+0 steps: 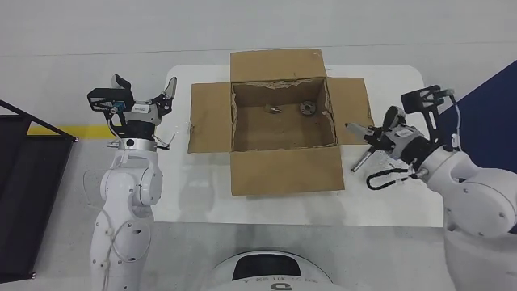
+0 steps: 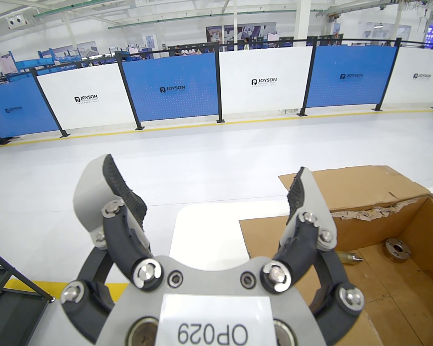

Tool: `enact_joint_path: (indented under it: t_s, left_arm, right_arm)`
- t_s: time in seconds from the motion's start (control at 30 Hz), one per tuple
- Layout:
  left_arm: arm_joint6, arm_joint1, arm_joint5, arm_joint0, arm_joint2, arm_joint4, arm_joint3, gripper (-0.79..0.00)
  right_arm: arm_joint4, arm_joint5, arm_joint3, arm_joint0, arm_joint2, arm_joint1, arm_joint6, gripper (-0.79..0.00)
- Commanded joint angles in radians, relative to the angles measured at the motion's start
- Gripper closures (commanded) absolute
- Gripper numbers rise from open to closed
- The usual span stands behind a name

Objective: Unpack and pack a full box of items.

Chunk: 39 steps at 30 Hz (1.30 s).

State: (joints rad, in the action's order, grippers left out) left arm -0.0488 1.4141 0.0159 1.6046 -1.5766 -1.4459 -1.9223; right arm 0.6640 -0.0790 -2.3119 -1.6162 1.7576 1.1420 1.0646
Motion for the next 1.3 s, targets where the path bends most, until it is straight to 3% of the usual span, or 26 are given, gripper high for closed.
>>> enact_joint_path:
  t_s: [0.0, 0.47, 0.6, 0.73, 0.87, 1.17, 1.27]
  left_arm:
    - [0.000, 0.000, 0.000, 0.000, 0.000, 0.000, 0.000, -0.785]
    - [0.000, 0.000, 0.000, 0.000, 0.000, 0.000, 0.000, -0.785]
    - [0.000, 0.000, 0.000, 0.000, 0.000, 0.000, 0.000, -0.785]
    - [0.000, 0.000, 0.000, 0.000, 0.000, 0.000, 0.000, -0.785]
    - [0.000, 0.000, 0.000, 0.000, 0.000, 0.000, 0.000, -0.785]
    - [0.000, 0.000, 0.000, 0.000, 0.000, 0.000, 0.000, -0.785]
    - [0.000, 0.000, 0.000, 0.000, 0.000, 0.000, 0.000, -0.785]
  right_arm:
    - [0.014, 0.001, 0.044, 0.107, -0.080, -0.003, 0.062, -0.785]
    - [0.016, -0.019, 0.062, 0.109, -0.098, -0.004, 0.061, -0.785]
    - [0.103, -0.155, 0.172, 0.275, -0.273, -0.012, 0.190, -0.785]
    - [0.139, -0.203, 0.376, 0.506, -0.484, 0.004, 0.238, -0.785]
    - [0.209, -0.184, 0.564, 0.653, -0.649, 0.029, 0.206, -0.785]
    - [0.387, -0.068, 0.916, 0.821, -0.930, 0.098, 0.176, -0.785]
    - [0.387, -0.049, 1.017, 0.866, -0.989, 0.125, 0.156, -0.680]
